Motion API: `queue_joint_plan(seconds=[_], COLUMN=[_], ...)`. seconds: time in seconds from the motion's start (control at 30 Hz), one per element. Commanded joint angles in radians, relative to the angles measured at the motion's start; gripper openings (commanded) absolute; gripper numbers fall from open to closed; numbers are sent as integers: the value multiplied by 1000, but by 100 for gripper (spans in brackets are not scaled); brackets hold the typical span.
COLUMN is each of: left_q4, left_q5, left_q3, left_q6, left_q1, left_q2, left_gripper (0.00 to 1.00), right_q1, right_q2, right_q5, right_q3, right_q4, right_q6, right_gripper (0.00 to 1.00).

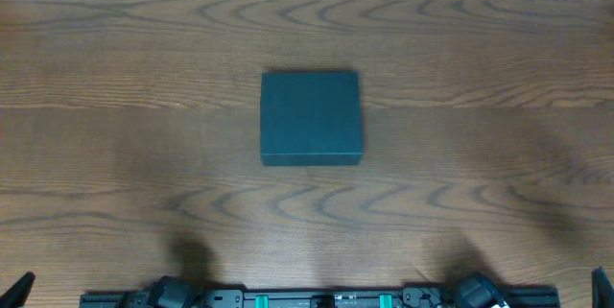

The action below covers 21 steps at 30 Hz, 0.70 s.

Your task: Pack container

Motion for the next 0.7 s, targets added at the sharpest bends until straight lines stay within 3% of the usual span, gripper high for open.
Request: queue_joint_plan(seconds=[0.0,0.57,0.67], left_q4=[-2,-2,-2], left_q5=[-15,-15,-15], left_q3=[-5,-5,-5], left_q6=[-2,-2,-2], left_q1=[-1,-1,-1], left_q2=[3,3,3], left_gripper=[98,99,98], right_q1=[2,2,-23], right_q2=[2,2,-5], right_q5=[17,58,34], right_q3=[0,0,-23], right_q4=[-1,-25,-29], right_q6=[7,2,103], right_gripper=[99,99,99])
